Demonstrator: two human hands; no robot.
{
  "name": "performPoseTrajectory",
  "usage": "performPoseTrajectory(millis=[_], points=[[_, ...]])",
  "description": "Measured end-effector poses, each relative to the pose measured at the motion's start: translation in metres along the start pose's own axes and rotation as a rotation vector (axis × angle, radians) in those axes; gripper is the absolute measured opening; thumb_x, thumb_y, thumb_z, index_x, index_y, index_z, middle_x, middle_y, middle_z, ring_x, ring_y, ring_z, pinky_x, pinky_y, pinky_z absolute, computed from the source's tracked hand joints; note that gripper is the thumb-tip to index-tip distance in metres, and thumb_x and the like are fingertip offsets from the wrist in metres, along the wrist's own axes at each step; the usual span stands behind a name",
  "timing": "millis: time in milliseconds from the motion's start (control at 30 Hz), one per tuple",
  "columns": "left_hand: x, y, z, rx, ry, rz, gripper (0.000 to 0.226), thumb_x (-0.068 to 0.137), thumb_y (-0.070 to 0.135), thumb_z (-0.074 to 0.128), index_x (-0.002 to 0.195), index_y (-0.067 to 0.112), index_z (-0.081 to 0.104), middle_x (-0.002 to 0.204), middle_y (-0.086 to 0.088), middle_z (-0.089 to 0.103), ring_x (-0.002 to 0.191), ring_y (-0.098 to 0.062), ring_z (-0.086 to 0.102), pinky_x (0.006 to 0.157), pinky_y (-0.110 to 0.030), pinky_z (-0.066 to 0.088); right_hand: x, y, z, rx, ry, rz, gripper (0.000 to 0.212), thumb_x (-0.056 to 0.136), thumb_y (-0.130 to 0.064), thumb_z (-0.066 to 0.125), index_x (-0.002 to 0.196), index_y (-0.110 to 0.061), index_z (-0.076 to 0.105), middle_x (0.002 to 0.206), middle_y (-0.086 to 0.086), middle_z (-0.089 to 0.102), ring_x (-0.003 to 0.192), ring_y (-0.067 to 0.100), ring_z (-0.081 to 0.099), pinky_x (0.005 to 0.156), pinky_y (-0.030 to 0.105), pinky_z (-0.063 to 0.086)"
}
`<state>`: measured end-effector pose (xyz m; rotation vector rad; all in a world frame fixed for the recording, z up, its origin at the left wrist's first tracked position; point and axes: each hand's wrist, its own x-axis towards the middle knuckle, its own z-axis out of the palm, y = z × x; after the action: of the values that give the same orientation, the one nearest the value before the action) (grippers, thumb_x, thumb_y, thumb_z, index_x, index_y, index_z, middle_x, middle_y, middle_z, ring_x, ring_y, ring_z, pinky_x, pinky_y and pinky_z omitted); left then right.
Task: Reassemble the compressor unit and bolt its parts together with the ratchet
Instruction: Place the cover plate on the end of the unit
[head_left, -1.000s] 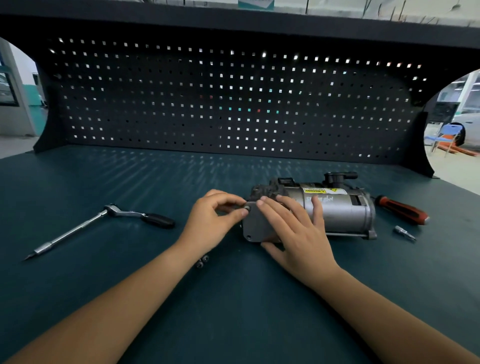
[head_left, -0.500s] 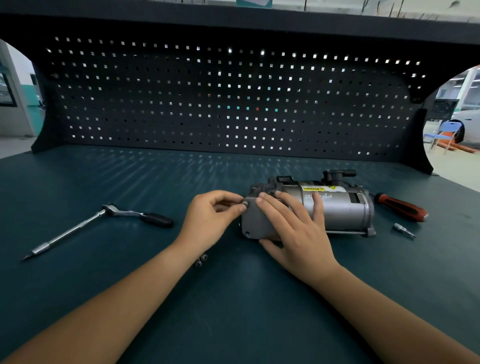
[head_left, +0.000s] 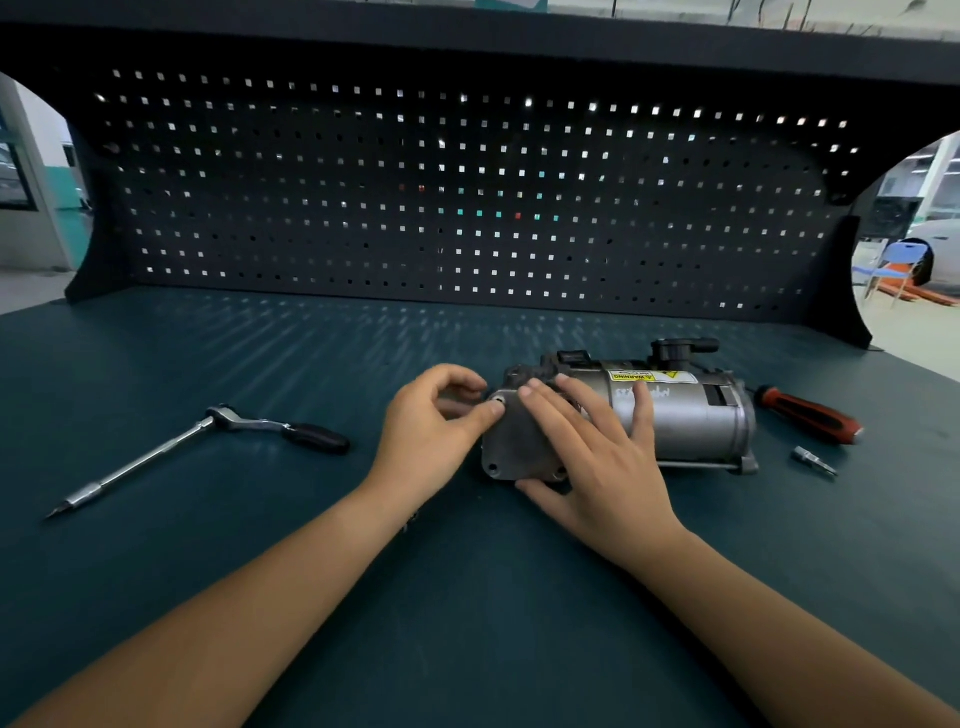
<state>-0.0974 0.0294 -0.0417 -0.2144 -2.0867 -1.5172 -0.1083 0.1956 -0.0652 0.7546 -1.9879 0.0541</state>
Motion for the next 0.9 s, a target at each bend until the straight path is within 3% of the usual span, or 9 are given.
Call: performPoseTrajectory(millis=[100,233,367,500,600,700,800,900], points=[[-0.002,0.001,-0.003,0.215,0.011,0.225,0.011,0.078,0.008,0.073,0.077,0.017,0.065,0.081,0.010,0.058,0.070,0.002,0.059,0.070,-0.011,0.047,0.000,0.000,0.000,0.005,-0.006,0.002,0.087,0.057,-0.033,0.084,0.129,-0.018,0.038,0.125,0.000,0.062,0.120,0.015,0.042,0.098,0.061,0.019],[-0.005,0.001,-0.009,0.500,0.010,0.487,0.008,0.080,0.009,0.071,0.088,0.006,0.069,0.086,-0.001,0.060,0.074,-0.018,0.062,0.069,-0.040,0.054,0.000,0.000,-0.001,-0.002,-0.007,-0.001,0.087,0.056,-0.033,0.083,0.129,-0.018,0.038,0.124,0.000,0.062,0.119,0.014,0.043,0.097,0.064,0.024],[-0.006,0.001,-0.011,0.676,0.016,0.639,0.010,0.077,0.009,0.072,0.086,0.005,0.070,0.082,-0.006,0.063,0.068,-0.022,0.063,0.064,-0.042,0.052,0.001,-0.001,-0.002,-0.019,-0.017,-0.008,0.089,0.055,-0.032,0.084,0.129,-0.018,0.038,0.124,-0.001,0.062,0.117,0.014,0.043,0.095,0.066,0.028],[-0.006,0.001,-0.008,0.720,0.035,0.613,0.012,0.077,0.020,0.073,0.084,0.010,0.071,0.080,-0.002,0.064,0.069,-0.021,0.063,0.071,-0.041,0.048,0.001,0.000,-0.001,-0.015,-0.035,-0.010,0.091,0.053,-0.031,0.085,0.129,-0.018,0.038,0.126,0.000,0.061,0.118,0.014,0.042,0.098,0.060,0.020],[-0.005,0.001,-0.007,0.751,0.024,0.664,0.007,0.078,0.014,0.070,0.085,0.012,0.072,0.082,0.000,0.065,0.072,-0.019,0.064,0.079,-0.035,0.041,0.001,0.000,-0.001,-0.007,-0.033,0.006,0.091,0.053,-0.031,0.085,0.129,-0.018,0.038,0.126,-0.002,0.061,0.118,0.014,0.042,0.097,0.061,0.020],[-0.006,0.001,-0.007,0.797,-0.017,0.723,0.018,0.075,0.007,0.064,0.090,0.013,0.072,0.088,0.001,0.066,0.076,-0.018,0.065,0.086,-0.037,0.040,0.001,0.001,0.000,0.001,-0.037,0.025,0.094,0.051,-0.031,0.086,0.131,-0.018,0.037,0.126,-0.003,0.061,0.120,0.015,0.040,0.096,0.066,0.023],[-0.007,0.003,-0.006,0.678,0.001,0.593,0.020,0.078,0.016,0.066,0.097,0.011,0.068,0.096,0.000,0.064,0.085,-0.018,0.063,0.085,-0.035,0.040,0.001,0.003,0.002,0.010,-0.040,0.037,0.095,0.051,-0.031,0.085,0.131,-0.018,0.036,0.126,-0.004,0.061,0.122,0.016,0.039,0.097,0.066,0.019],[-0.005,0.004,-0.006,0.608,0.031,0.532,0.014,0.076,0.012,0.075,0.086,0.007,0.069,0.091,-0.004,0.062,0.080,-0.020,0.063,0.080,-0.036,0.041,0.001,0.004,0.003,0.018,-0.029,0.043,0.095,0.051,-0.030,0.086,0.132,-0.017,0.036,0.124,-0.003,0.062,0.123,0.017,0.038,0.096,0.066,0.017]])
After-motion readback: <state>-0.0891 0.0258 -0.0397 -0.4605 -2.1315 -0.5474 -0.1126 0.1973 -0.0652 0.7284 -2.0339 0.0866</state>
